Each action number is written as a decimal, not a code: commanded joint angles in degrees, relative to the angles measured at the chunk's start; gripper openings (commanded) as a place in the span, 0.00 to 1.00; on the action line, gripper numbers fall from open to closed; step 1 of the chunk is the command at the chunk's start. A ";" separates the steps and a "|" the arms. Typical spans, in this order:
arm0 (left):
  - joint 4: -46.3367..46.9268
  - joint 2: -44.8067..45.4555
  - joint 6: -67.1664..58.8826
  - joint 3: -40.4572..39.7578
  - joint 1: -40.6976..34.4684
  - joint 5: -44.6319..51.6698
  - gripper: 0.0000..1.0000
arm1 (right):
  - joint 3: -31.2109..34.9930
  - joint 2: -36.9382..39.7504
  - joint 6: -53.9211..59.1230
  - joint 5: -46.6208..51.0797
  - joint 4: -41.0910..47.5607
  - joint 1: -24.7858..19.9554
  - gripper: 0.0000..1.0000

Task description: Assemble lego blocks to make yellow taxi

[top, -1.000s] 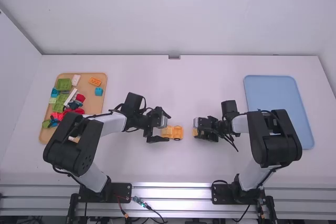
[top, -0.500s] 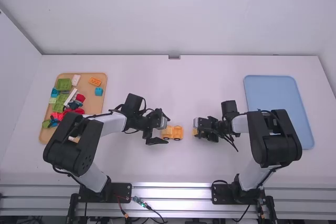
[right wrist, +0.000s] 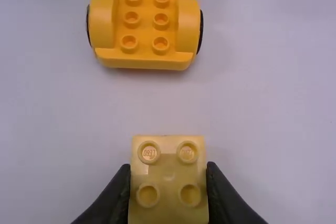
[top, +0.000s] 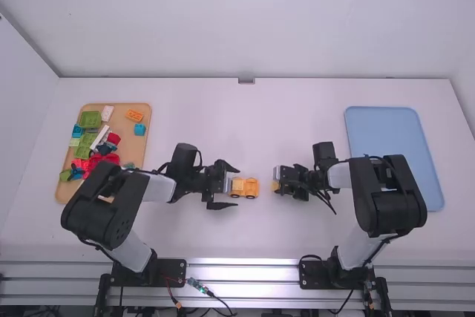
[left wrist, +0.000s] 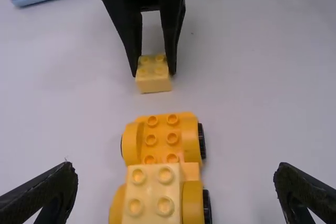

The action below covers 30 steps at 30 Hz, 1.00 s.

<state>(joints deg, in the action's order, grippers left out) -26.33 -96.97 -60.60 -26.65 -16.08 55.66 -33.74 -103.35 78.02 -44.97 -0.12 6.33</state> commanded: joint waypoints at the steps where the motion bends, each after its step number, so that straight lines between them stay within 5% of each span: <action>1: -2.49 -0.43 5.64 1.66 -0.44 -1.95 0.99 | -0.09 -0.50 -1.99 -0.50 0.79 0.13 0.12; 11: 0.20 -9.13 6.80 -5.35 -0.66 1.79 0.99 | -6.51 -0.17 -1.53 -3.91 11.39 0.15 0.03; 24: -4.20 -15.38 6.82 -6.67 -1.18 1.73 1.00 | -6.84 -0.13 -1.05 -6.19 12.13 1.88 0.00; 30: -5.25 -15.40 6.82 -6.67 -1.20 1.73 0.74 | -6.80 0.85 -1.36 -5.81 11.34 4.66 0.00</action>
<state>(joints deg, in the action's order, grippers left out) -31.55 -111.87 -53.82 -33.10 -16.88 55.79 -39.94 -103.33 76.71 -49.80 11.29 10.15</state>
